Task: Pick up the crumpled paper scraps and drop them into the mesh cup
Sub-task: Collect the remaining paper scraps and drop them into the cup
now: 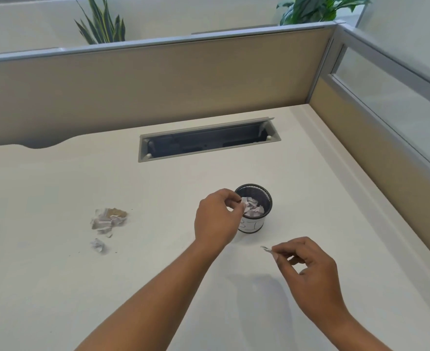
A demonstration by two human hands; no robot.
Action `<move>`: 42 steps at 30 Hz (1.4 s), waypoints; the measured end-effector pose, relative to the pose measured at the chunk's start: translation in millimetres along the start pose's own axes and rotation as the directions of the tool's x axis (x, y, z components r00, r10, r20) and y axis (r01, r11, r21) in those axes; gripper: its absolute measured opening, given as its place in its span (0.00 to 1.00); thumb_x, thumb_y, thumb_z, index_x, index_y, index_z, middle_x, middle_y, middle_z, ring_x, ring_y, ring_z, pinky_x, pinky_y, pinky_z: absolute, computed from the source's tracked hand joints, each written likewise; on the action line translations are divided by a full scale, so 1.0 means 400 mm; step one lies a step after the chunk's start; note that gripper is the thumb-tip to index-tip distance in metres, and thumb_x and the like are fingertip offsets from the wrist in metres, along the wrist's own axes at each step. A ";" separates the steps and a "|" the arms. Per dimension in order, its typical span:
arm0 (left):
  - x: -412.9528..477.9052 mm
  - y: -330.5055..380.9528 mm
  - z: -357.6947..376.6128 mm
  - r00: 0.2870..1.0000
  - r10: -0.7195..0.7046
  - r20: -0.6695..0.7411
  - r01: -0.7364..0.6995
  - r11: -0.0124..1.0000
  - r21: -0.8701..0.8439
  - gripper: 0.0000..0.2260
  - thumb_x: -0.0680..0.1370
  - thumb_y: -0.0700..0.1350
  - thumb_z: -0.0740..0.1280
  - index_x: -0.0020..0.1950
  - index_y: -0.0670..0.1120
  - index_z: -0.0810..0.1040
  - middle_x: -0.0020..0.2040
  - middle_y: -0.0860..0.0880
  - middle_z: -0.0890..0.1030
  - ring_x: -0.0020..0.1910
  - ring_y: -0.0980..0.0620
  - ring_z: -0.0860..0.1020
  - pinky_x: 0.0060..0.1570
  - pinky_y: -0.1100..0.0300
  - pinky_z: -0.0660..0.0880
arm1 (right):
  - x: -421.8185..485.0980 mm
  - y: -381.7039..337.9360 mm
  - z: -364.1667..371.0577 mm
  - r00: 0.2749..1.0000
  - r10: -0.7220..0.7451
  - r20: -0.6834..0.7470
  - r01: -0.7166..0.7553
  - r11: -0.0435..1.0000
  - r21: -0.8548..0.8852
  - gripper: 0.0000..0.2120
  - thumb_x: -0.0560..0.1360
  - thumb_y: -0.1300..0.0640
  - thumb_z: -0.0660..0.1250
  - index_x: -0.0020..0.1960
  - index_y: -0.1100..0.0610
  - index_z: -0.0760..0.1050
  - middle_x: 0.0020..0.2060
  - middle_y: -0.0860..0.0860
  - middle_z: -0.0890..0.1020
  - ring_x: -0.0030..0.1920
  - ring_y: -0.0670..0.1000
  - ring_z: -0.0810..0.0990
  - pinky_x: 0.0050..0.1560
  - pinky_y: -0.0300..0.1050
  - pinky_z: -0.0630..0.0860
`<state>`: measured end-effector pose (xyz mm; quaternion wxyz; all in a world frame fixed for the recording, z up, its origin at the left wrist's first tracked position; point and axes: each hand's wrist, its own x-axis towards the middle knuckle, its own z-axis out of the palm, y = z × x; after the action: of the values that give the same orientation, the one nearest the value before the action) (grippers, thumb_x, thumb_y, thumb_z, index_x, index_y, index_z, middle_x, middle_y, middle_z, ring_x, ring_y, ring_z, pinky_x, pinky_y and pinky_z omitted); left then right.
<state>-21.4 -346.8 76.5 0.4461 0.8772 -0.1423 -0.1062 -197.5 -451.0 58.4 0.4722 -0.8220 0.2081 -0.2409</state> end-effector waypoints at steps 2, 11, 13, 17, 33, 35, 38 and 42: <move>0.013 0.010 0.015 1.000 -0.016 -0.011 0.017 0.999 0.032 0.03 0.73 0.52 0.72 0.44 0.56 0.80 0.35 0.63 0.81 0.36 0.63 0.78 0.32 0.64 0.69 | 0.017 0.005 -0.010 1.000 -0.013 0.003 0.012 1.000 0.013 0.17 0.70 0.67 0.75 0.43 0.44 0.82 0.42 0.43 0.82 0.41 0.47 0.82 0.30 0.29 0.68; 0.045 0.011 0.045 0.988 0.046 -0.145 -0.033 0.996 0.087 0.07 0.76 0.48 0.70 0.54 0.56 0.78 0.47 0.61 0.76 0.41 0.56 0.77 0.41 0.64 0.68 | 0.125 0.029 -0.015 0.999 -0.048 0.014 0.048 0.999 -0.002 0.15 0.71 0.64 0.75 0.42 0.43 0.82 0.43 0.42 0.82 0.44 0.46 0.81 0.31 0.29 0.69; 0.045 0.004 0.038 0.978 0.048 -0.201 -0.037 0.998 0.058 0.08 0.77 0.48 0.69 0.55 0.56 0.77 0.49 0.62 0.75 0.39 0.57 0.76 0.42 0.65 0.68 | 0.154 0.031 -0.008 0.997 -0.078 0.012 0.078 0.997 -0.008 0.15 0.71 0.64 0.75 0.43 0.43 0.82 0.42 0.42 0.82 0.44 0.45 0.81 0.32 0.29 0.69; 0.040 -0.021 0.012 0.964 0.001 -0.265 -0.002 1.000 -0.005 0.08 0.77 0.48 0.69 0.55 0.55 0.78 0.51 0.59 0.76 0.35 0.61 0.75 0.42 0.63 0.72 | 0.210 0.035 0.007 0.990 -0.139 0.024 0.140 0.989 -0.037 0.13 0.72 0.63 0.75 0.45 0.45 0.83 0.42 0.40 0.82 0.43 0.47 0.80 0.30 0.36 0.72; -0.120 -0.187 -0.068 0.966 -0.080 -0.247 0.064 0.995 -0.072 0.09 0.77 0.44 0.64 0.54 0.56 0.77 0.53 0.62 0.79 0.49 0.65 0.77 0.42 0.69 0.71 | 0.117 0.009 0.032 0.986 -0.168 -0.009 0.168 0.986 0.005 0.06 0.71 0.60 0.70 0.45 0.50 0.82 0.41 0.42 0.82 0.43 0.47 0.81 0.38 0.32 0.72; -0.160 -0.222 -0.084 0.968 -0.076 -0.238 0.073 0.997 -0.019 0.09 0.77 0.45 0.66 0.55 0.58 0.76 0.52 0.63 0.78 0.52 0.65 0.76 0.42 0.73 0.69 | 0.080 0.012 0.054 0.986 -0.165 0.036 0.166 0.986 -0.013 0.07 0.71 0.60 0.70 0.44 0.49 0.82 0.41 0.40 0.82 0.43 0.46 0.81 0.38 0.31 0.72; -0.214 -0.272 -0.114 0.962 -0.107 -0.251 0.111 0.994 0.002 0.11 0.76 0.46 0.69 0.54 0.59 0.75 0.52 0.63 0.78 0.53 0.64 0.77 0.43 0.70 0.70 | 0.020 0.037 0.102 0.979 -0.156 0.131 0.168 0.982 -0.083 0.12 0.71 0.64 0.73 0.45 0.48 0.81 0.44 0.38 0.81 0.47 0.43 0.81 0.39 0.31 0.73; -0.270 -0.351 -0.162 0.943 -0.161 -0.291 0.202 0.973 0.116 0.12 0.73 0.50 0.70 0.56 0.57 0.76 0.51 0.64 0.76 0.51 0.63 0.75 0.49 0.65 0.70 | -0.059 0.088 0.173 0.950 -0.171 0.262 0.230 0.950 -0.212 0.17 0.66 0.71 0.75 0.45 0.51 0.82 0.55 0.44 0.81 0.58 0.44 0.77 0.53 0.41 0.76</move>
<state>-80.5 -181.8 6.4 0.3857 0.9226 -0.0035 -0.0111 -179.2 -407.4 -7.4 0.3639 -0.9130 0.0917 -0.1598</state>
